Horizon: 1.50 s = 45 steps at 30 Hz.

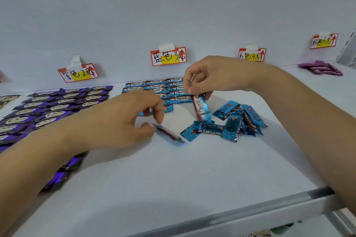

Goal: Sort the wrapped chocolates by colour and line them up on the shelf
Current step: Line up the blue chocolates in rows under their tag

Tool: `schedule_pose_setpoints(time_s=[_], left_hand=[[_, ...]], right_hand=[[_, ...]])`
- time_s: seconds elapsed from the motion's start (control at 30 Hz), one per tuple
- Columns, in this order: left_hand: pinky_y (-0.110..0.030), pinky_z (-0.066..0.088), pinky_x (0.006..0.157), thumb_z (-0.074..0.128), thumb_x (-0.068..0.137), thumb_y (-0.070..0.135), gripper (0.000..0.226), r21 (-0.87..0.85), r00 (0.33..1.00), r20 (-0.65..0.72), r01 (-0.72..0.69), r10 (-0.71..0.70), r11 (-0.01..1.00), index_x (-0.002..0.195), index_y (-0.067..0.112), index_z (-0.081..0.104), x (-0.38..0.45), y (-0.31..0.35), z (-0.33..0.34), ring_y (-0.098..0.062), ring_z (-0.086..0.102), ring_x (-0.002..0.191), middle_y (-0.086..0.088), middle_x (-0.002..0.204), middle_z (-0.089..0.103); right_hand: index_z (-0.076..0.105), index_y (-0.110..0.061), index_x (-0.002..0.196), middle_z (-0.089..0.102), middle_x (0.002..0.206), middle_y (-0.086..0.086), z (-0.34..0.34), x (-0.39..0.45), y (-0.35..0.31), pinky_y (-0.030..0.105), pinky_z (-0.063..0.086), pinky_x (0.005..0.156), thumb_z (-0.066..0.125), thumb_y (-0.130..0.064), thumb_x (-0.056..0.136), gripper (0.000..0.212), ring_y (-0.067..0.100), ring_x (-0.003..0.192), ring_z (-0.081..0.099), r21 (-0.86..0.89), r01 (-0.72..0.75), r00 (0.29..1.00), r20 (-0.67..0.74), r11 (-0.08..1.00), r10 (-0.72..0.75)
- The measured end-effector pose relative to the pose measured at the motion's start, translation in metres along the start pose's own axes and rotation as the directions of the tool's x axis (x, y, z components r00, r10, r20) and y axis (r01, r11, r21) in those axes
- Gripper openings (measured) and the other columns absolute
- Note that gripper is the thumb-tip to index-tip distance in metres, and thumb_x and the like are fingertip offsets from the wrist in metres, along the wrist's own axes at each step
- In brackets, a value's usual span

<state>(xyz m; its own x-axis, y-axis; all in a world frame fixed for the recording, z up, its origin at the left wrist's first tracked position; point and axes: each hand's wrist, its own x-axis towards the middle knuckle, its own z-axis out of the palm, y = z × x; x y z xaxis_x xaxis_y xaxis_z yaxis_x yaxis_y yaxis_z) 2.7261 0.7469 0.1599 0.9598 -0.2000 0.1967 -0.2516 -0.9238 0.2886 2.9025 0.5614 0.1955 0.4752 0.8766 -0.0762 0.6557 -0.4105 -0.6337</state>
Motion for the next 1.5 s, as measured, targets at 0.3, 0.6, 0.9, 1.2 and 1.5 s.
schedule_pose_setpoints(time_s=[0.3, 0.6, 0.9, 1.2, 1.5], left_hand=[[-0.005, 0.034, 0.079, 0.063, 0.085, 0.049, 0.019, 0.011, 0.997, 0.063, -0.055, 0.054, 0.998, 0.101, 0.039, 0.062, 0.0, -0.006, 0.005, -0.001, 0.046, 0.1, 0.019, 0.099, 0.056], [-0.003, 0.034, 0.079, 0.053, 0.079, 0.066, 0.039, -0.004, 0.995, 0.062, -0.073, 0.073, 0.997, 0.112, 0.046, 0.056, 0.0, -0.009, 0.006, 0.002, 0.046, 0.103, 0.026, 0.103, 0.05], [-0.007, 0.037, 0.071, 0.073, 0.079, 0.045, 0.018, -0.034, 0.998, 0.048, 0.045, -0.043, 0.998, 0.091, 0.04, 0.061, -0.001, -0.013, 0.002, -0.001, 0.052, 0.09, 0.027, 0.093, 0.058], [-0.022, 0.048, 0.07, 0.063, 0.084, 0.027, 0.016, -0.459, 0.978, 0.146, 0.2, -0.149, 0.866, 0.099, 0.025, 0.07, -0.001, -0.015, -0.01, -0.006, 0.06, 0.071, 0.009, 0.083, 0.071], [-0.025, 0.056, 0.073, 0.073, 0.08, 0.027, 0.014, -0.593, 0.951, 0.085, 0.289, -0.298, 0.752, 0.092, 0.019, 0.072, -0.001, -0.016, -0.022, -0.012, 0.07, 0.085, 0.001, 0.094, 0.077]], right_hand=[[0.074, -0.021, 0.101, 0.076, 0.082, -0.003, 0.005, 0.006, 0.001, 0.015, 0.051, 0.058, 0.068, -0.018, 0.091, 0.012, 0.01, 0.072, 0.068, 0.04, 0.005, 0.998, -0.063, 0.999, -0.003], [0.073, -0.017, 0.091, 0.074, 0.082, -0.004, 0.0, 0.001, 0.003, 0.014, 0.052, 0.067, 0.074, -0.015, 0.085, 0.006, 0.002, 0.072, 0.066, -0.039, -0.002, 1.0, -0.031, 0.999, 0.001], [0.072, -0.016, 0.098, 0.074, 0.084, 0.003, 0.004, 0.007, 0.006, 0.019, 0.056, 0.064, 0.07, -0.015, 0.09, 0.009, 0.009, 0.065, 0.067, 0.0, -0.005, 0.998, -0.067, 1.0, 0.005], [0.069, -0.033, 0.095, 0.063, 0.086, -0.017, 0.009, 0.013, 0.012, 0.004, 0.035, 0.059, 0.069, -0.037, 0.089, 0.007, -0.015, 0.069, 0.052, -0.354, 0.02, 0.994, -0.095, 0.935, -0.057], [0.066, -0.039, 0.093, 0.064, 0.085, -0.02, 0.012, 0.016, 0.012, 0.016, 0.037, 0.064, 0.063, -0.041, 0.091, 0.005, -0.012, 0.07, 0.052, -0.384, 0.054, 0.995, -0.057, 0.922, -0.082]])
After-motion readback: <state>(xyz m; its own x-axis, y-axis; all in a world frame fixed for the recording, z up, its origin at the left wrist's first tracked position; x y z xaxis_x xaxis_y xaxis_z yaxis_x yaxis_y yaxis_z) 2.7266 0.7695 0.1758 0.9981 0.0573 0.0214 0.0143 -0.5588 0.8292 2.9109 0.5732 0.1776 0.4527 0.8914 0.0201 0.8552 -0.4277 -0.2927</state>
